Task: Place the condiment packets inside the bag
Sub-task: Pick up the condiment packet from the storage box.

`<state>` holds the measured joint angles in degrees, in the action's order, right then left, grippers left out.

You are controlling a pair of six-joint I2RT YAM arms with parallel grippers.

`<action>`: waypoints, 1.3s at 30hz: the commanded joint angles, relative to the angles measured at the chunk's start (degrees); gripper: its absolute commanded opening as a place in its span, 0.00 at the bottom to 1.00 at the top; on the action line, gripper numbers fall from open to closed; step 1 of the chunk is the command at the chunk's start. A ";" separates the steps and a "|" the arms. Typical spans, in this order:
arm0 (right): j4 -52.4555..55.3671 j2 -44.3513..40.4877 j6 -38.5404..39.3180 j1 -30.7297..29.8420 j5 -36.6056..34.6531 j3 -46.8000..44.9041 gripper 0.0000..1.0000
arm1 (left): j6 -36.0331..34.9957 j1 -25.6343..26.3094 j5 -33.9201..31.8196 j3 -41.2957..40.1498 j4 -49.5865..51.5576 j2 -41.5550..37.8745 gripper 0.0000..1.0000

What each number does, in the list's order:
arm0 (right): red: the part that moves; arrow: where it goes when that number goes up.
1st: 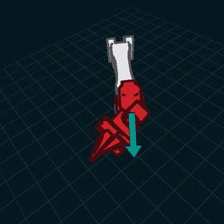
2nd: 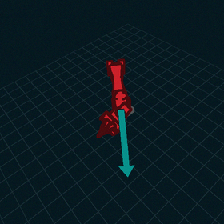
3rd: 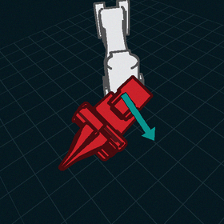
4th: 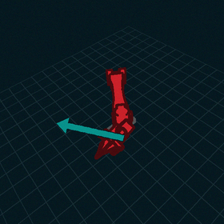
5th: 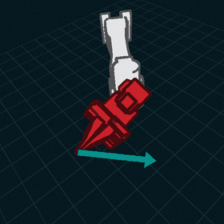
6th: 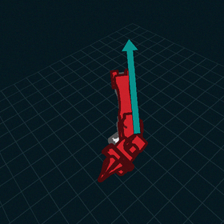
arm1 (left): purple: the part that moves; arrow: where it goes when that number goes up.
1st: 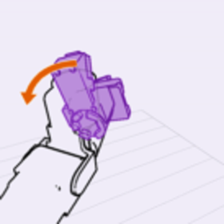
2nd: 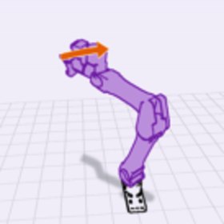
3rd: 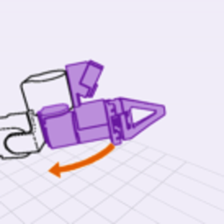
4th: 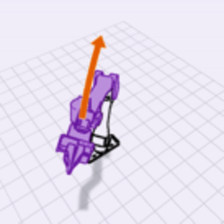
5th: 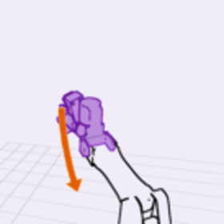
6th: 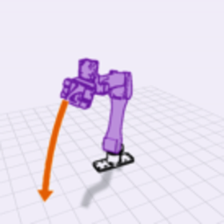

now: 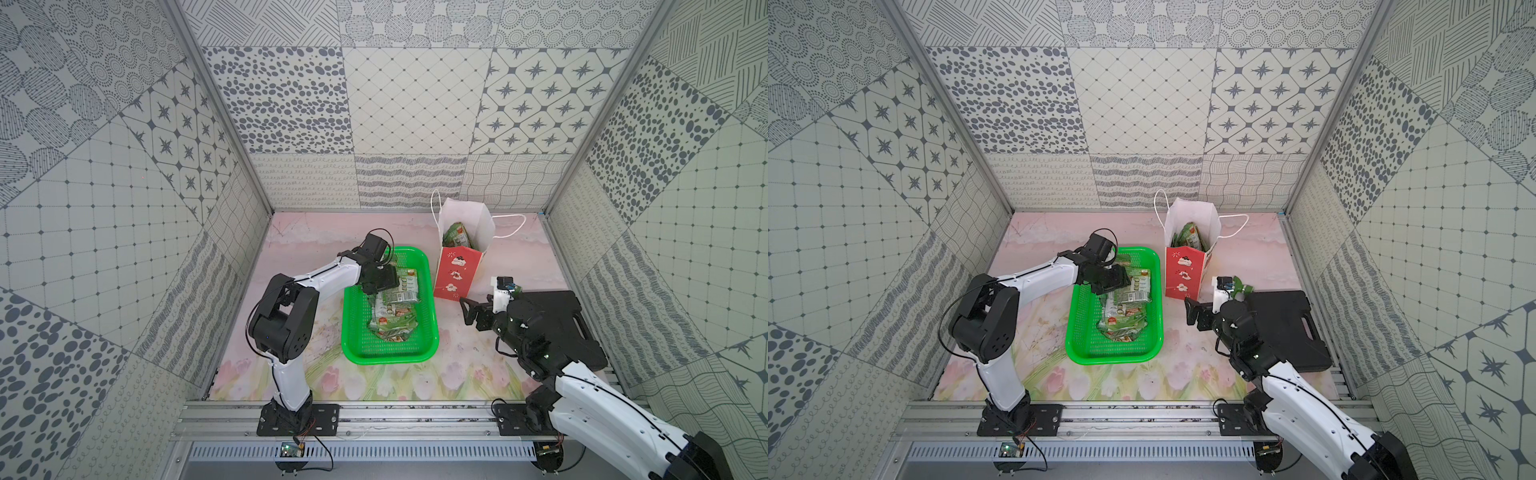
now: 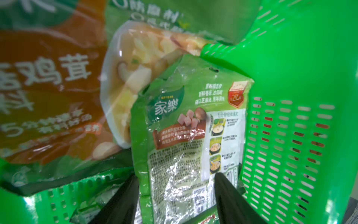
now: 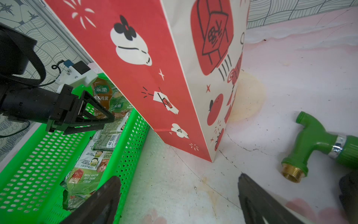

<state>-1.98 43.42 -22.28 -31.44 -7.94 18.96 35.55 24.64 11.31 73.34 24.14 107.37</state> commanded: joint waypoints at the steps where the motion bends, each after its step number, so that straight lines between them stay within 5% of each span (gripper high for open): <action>1: -1.45 -0.53 0.31 -0.20 0.22 1.78 0.97 | 0.92 -0.33 4.86 1.41 -1.46 2.29 0.66; 17: -1.27 -0.66 0.11 -0.20 0.05 1.78 0.97 | 2.49 -0.74 4.93 0.37 -2.36 3.22 0.91; 35: -0.92 -1.46 0.05 -0.14 0.20 1.80 0.97 | 14.44 -2.47 23.07 -10.49 -23.94 -9.95 0.70; 39: -0.73 -1.63 0.05 -0.20 0.06 1.85 0.97 | 14.86 -2.57 23.76 -8.87 -22.98 -8.39 0.55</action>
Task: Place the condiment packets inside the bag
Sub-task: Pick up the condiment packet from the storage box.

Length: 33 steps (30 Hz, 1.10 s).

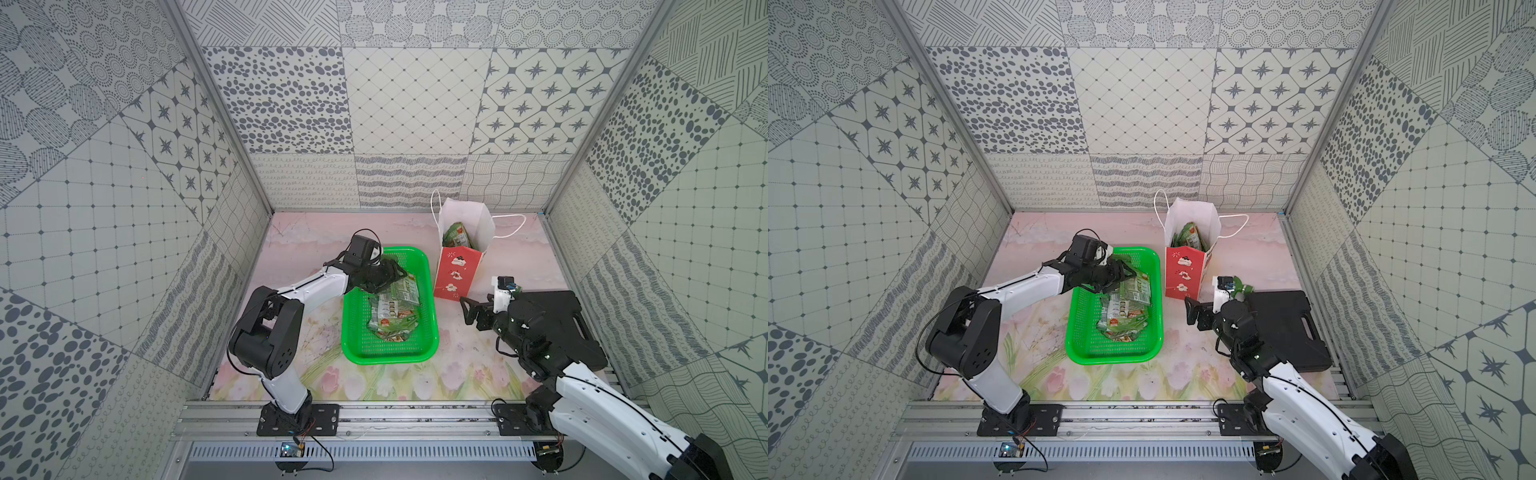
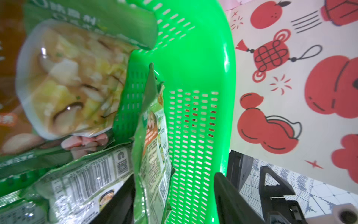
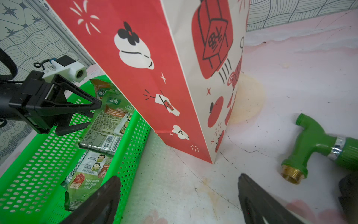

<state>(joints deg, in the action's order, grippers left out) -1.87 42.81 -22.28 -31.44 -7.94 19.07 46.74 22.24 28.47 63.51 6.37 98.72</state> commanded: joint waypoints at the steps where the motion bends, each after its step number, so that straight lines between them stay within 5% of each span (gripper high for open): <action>1: -0.70 -1.30 0.09 -0.16 0.09 1.71 0.97 | 3.57 -0.09 6.47 1.31 -4.79 0.75 0.50; 10: -0.43 -2.11 0.05 -0.20 -0.18 1.60 0.97 | 1.02 1.39 2.21 3.59 0.68 4.50 0.31; 17: -0.39 -2.18 0.00 -0.20 -0.39 1.54 0.97 | -4.44 3.82 -6.83 6.82 10.47 2.42 0.00; 33: 0.37 -2.96 -0.30 -0.18 -2.01 1.37 0.97 | -10.51 12.23 -28.01 12.28 23.29 -20.79 0.00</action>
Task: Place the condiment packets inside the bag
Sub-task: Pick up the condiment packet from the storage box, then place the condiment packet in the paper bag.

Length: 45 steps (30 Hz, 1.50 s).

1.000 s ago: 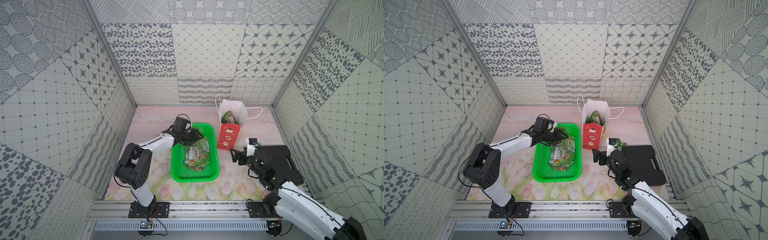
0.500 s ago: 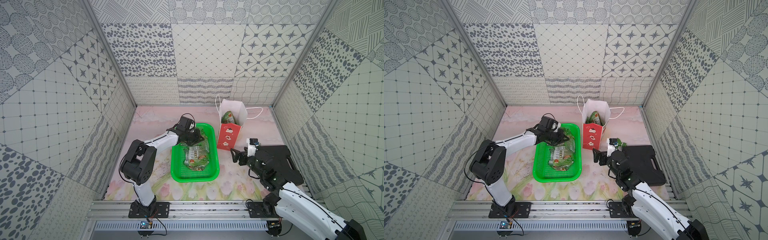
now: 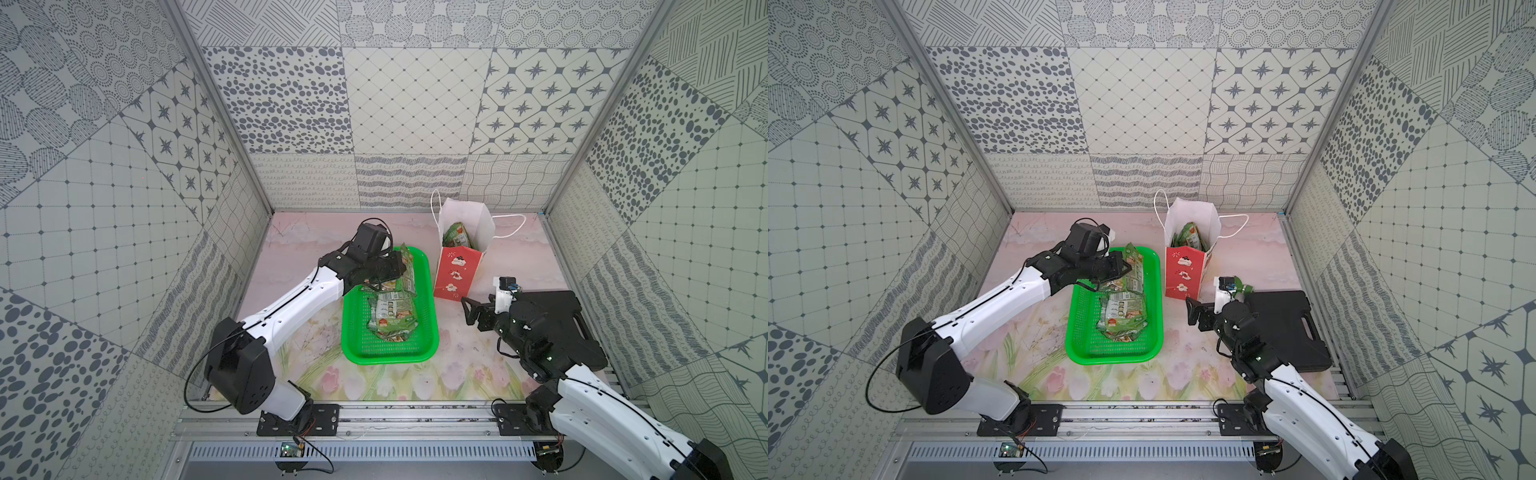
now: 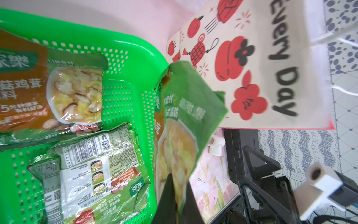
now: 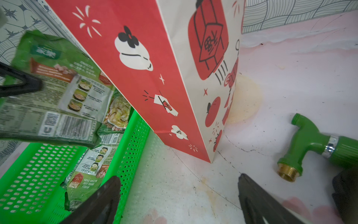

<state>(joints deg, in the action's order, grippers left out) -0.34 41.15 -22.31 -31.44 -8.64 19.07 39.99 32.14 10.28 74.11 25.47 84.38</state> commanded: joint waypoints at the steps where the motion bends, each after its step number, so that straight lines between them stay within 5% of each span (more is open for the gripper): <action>1: -1.13 -1.42 -0.30 -0.18 -1.40 1.41 0.97 | -3.91 3.08 -10.75 2.25 4.34 -7.79 0.00; 13: -1.00 -1.58 -0.20 -0.20 -1.29 1.36 0.97 | -9.22 10.38 -15.63 20.04 6.54 -8.45 0.00; 30: -0.37 -2.50 0.23 -0.20 -1.23 1.58 0.97 | -21.08 13.54 -12.38 53.84 13.58 22.35 0.00; 37: 0.25 -3.20 0.21 -0.16 -1.22 1.72 0.97 | -23.72 13.56 -11.16 70.69 25.95 35.31 0.00; 45: 0.00 -3.27 0.11 -0.19 -1.00 1.67 0.97 | -22.85 12.91 -5.82 74.52 37.47 37.63 0.00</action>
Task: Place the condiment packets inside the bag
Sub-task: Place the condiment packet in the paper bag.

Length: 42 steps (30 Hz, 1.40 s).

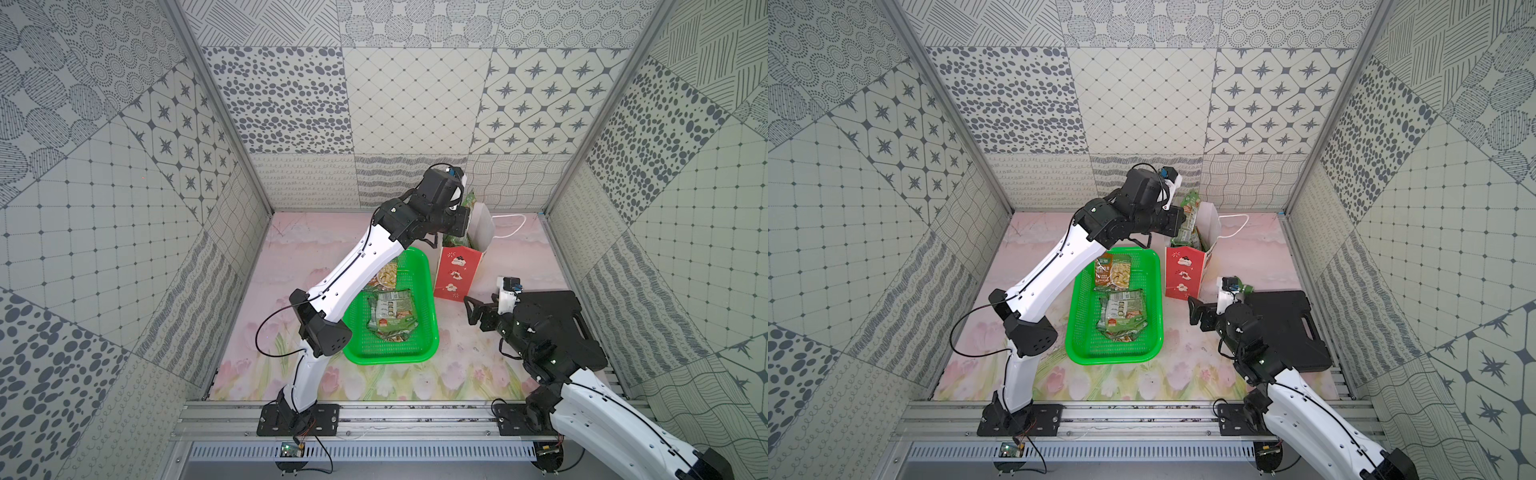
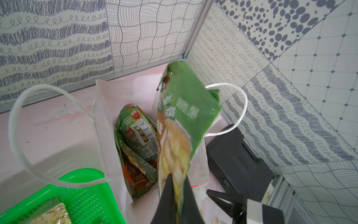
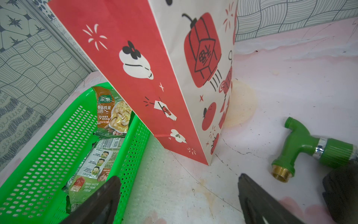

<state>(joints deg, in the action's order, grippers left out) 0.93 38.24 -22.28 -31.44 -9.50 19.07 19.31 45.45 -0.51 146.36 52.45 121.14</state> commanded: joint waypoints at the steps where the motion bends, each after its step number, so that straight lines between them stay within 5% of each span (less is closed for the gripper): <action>1: -1.37 -0.25 0.13 -0.20 0.04 1.67 0.97 | -1.77 -0.45 6.03 2.26 11.27 1.00 0.00; 20: -1.71 0.51 0.26 -0.24 0.09 1.68 0.97 | 1.36 -3.69 15.12 4.55 10.43 6.16 0.02; 22: -1.72 0.48 0.30 -0.19 0.01 1.75 0.97 | 1.91 -3.97 15.74 4.58 10.26 6.39 0.27; 26: -1.63 0.41 0.22 -0.18 0.04 1.68 0.97 | 2.81 -3.89 16.86 4.63 10.09 4.96 0.56; 32: -1.67 0.31 0.26 -0.16 0.42 1.83 0.97 | 2.15 -2.87 14.78 1.69 11.03 -1.18 0.69; 42: -1.88 0.57 0.52 -0.18 1.16 1.68 0.97 | 2.22 -2.21 3.67 -39.68 -7.24 -27.50 0.99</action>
<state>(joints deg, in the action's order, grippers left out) 0.86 38.61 -22.26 -31.44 -9.02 19.09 21.54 43.16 10.11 120.44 55.79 102.98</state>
